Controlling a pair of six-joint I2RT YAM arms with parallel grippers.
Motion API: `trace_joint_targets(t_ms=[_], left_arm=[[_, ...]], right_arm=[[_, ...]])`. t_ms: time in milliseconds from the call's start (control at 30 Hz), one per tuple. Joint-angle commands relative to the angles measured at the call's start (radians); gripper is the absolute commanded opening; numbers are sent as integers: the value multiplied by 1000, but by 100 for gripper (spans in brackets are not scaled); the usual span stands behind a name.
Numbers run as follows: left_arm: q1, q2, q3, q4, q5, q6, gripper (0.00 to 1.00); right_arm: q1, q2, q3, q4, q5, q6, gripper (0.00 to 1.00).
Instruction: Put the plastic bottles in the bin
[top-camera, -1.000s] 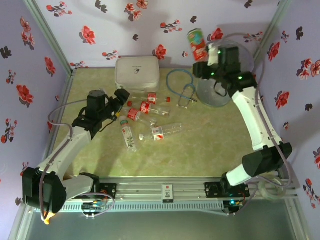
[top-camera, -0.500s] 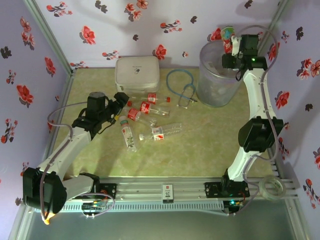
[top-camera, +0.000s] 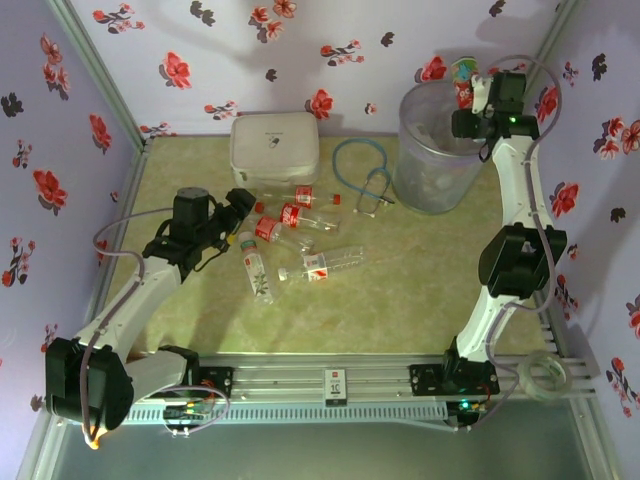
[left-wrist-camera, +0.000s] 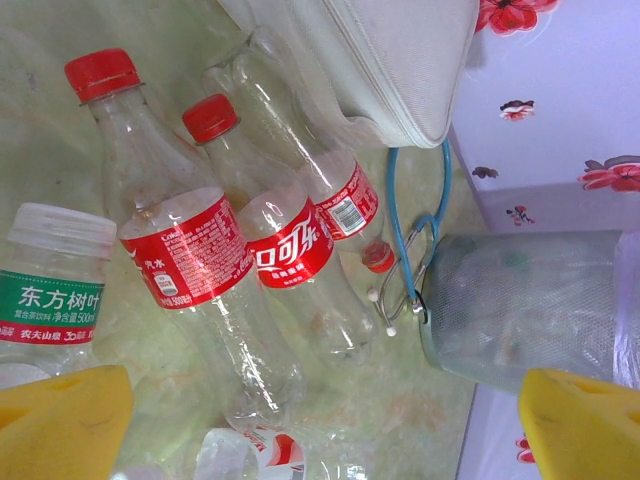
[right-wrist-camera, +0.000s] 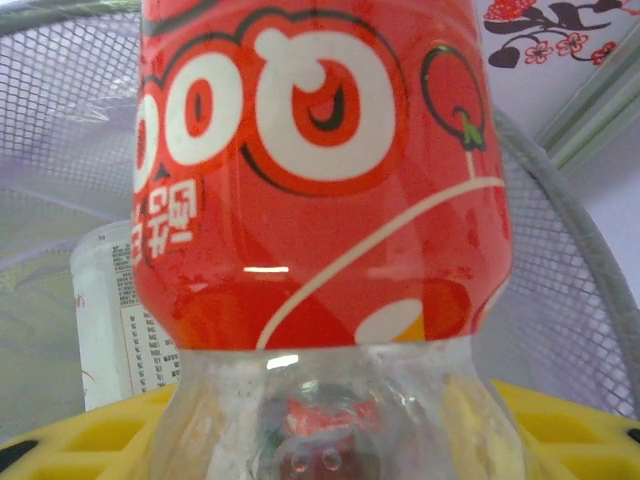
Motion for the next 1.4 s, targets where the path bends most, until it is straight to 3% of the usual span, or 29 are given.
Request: trace_joint_targets(t_ms=[0, 467, 733, 900, 1167, 1367], left_arm=[[8, -15, -11, 1, -16, 22, 99], [13, -6, -17, 9, -15, 22, 99], [14, 3, -12, 13, -15, 22, 99], [13, 13, -11, 19, -15, 23, 99], [8, 26, 49, -215, -105, 163, 99], [6, 53, 33, -276, -159, 212, 96]], right_arm=[[-9, 12, -19, 41, -19, -10, 60], [-19, -9, -106, 71, -23, -9, 76], [-18, 1, -48, 50, -34, 6, 73], [-14, 18, -12, 26, -55, 19, 66], [3, -47, 26, -4, -104, 108, 66], [55, -144, 75, -57, -123, 183, 69]])
